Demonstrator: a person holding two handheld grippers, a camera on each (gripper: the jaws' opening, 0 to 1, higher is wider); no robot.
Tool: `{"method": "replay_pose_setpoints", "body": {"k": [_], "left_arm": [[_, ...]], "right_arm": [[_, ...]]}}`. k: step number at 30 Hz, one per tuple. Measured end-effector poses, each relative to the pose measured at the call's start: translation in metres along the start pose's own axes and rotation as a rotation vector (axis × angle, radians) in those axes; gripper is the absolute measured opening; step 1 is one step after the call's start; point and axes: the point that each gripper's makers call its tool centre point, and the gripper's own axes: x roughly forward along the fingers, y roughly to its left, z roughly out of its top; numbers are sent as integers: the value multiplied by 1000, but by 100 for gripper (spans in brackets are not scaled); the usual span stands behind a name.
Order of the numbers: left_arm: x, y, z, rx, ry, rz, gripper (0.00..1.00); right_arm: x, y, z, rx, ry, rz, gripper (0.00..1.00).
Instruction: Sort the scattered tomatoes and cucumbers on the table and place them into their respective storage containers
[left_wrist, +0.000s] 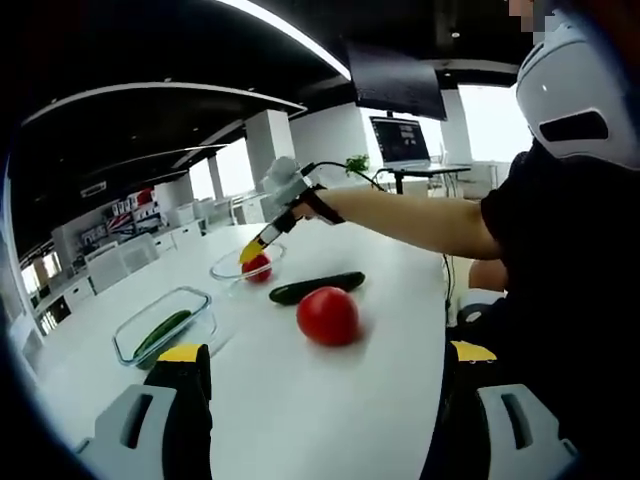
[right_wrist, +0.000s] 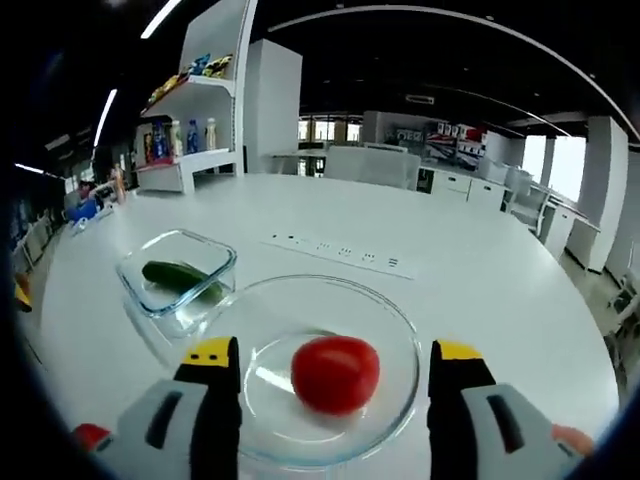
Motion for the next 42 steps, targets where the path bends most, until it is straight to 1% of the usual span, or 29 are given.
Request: {"method": "replay_pose_setpoints", "body": {"k": [1, 2, 3, 5, 8, 11, 12, 16, 20, 24, 28, 30, 32, 33, 34, 36, 39, 42], "left_arm": [[0, 0, -1, -2, 2, 0, 95], [0, 0, -1, -2, 2, 0, 95], [0, 0, -1, -3, 3, 1, 95], [0, 0, -2, -3, 5, 4, 95], [-1, 0, -1, -8, 7, 3, 95], [-1, 2, -3, -15, 17, 10, 95], [-2, 2, -3, -16, 18, 13, 95], [-2, 2, -6, -23, 32, 10, 95], [0, 2, -10, -25, 45, 15, 95], [0, 0, -11, -26, 46, 11, 95], [-1, 2, -9, -24, 41, 20, 95], [-2, 3, -9, -27, 39, 22, 95], [-3, 4, -9, -23, 42, 28, 95], [-3, 4, -10, -22, 46, 30, 95], [-4, 5, -10, -21, 48, 32, 95], [-6, 5, -8, -18, 45, 38, 95], [-7, 6, -7, -18, 43, 41, 95], [-8, 8, -7, -18, 45, 50, 95]], "right_arm": [[-4, 1, 3, 36, -25, 11, 71], [-7, 2, 5, 53, -36, 24, 72], [-16, 4, 11, 104, -78, 54, 72], [-22, 4, 16, 140, -112, 84, 73], [-39, 5, 22, 178, -160, 126, 73], [-60, 8, 21, 178, -189, 160, 80], [-69, 9, 21, 172, -210, 170, 83], [-101, 7, 18, 152, -247, 185, 87], [-130, 7, 13, 146, -271, 208, 97], [-164, 10, 7, 124, -306, 210, 97], [-187, 14, -9, 99, -295, 200, 97], [-199, 16, -17, 102, -292, 197, 97], [-208, 18, -25, 113, -276, 210, 97], [-215, 19, -32, 108, -253, 218, 97], [-218, 18, -38, 98, -229, 216, 97], [-223, 9, -51, 84, -178, 185, 97], [-231, 3, -57, 89, -178, 168, 97], [-238, 6, -59, 90, -164, 195, 97]]}}
